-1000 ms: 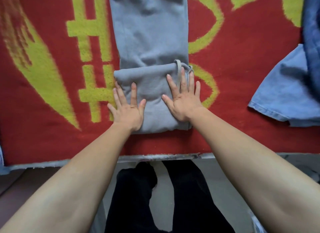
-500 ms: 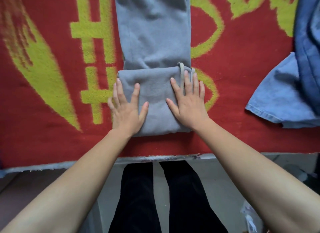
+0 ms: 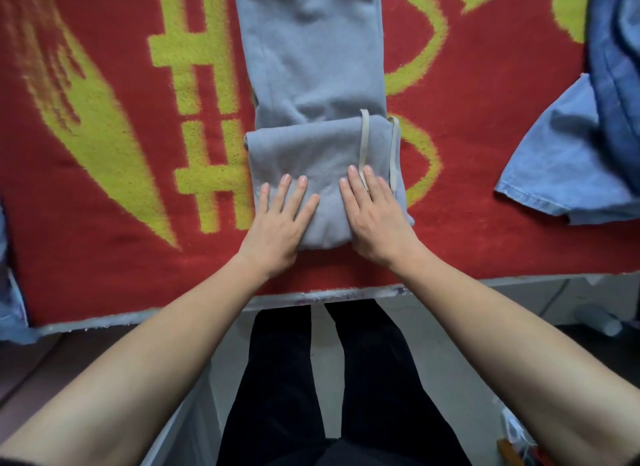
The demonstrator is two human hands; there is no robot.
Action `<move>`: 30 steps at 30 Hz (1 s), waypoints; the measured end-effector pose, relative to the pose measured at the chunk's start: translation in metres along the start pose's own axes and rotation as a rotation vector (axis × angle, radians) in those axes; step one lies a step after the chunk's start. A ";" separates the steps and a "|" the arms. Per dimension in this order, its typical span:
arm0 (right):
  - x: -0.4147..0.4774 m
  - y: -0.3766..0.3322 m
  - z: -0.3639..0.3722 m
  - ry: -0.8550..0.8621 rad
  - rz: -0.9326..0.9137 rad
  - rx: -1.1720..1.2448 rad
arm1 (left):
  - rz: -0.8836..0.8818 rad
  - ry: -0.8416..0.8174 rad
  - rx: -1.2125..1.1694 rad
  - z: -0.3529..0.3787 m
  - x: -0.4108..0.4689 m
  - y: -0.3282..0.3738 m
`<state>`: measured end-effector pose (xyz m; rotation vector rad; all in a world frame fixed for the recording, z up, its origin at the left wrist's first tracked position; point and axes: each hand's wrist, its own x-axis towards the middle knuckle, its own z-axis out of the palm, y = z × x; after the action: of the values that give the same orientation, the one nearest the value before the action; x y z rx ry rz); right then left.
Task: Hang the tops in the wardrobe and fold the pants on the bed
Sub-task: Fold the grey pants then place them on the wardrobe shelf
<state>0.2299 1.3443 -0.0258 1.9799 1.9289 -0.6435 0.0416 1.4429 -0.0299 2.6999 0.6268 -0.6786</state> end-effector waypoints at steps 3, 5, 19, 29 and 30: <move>-0.003 0.013 -0.025 -0.042 -0.066 0.129 | -0.010 -0.099 -0.178 -0.027 -0.001 -0.003; -0.006 0.023 -0.060 -0.111 -0.087 0.217 | -0.003 -0.150 -0.376 -0.059 -0.004 -0.012; 0.064 0.089 -0.195 -0.072 0.109 0.509 | -0.426 0.009 -1.123 -0.169 0.053 -0.102; 0.091 0.075 -0.102 0.353 0.046 0.173 | -0.238 0.267 -0.186 -0.117 0.082 -0.084; 0.090 0.073 -0.097 0.262 0.054 0.132 | -0.247 0.135 -0.146 -0.110 0.084 -0.083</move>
<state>0.3121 1.4670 0.0040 2.2894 2.0164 -0.5326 0.1102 1.5838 0.0075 2.5724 1.0150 -0.4872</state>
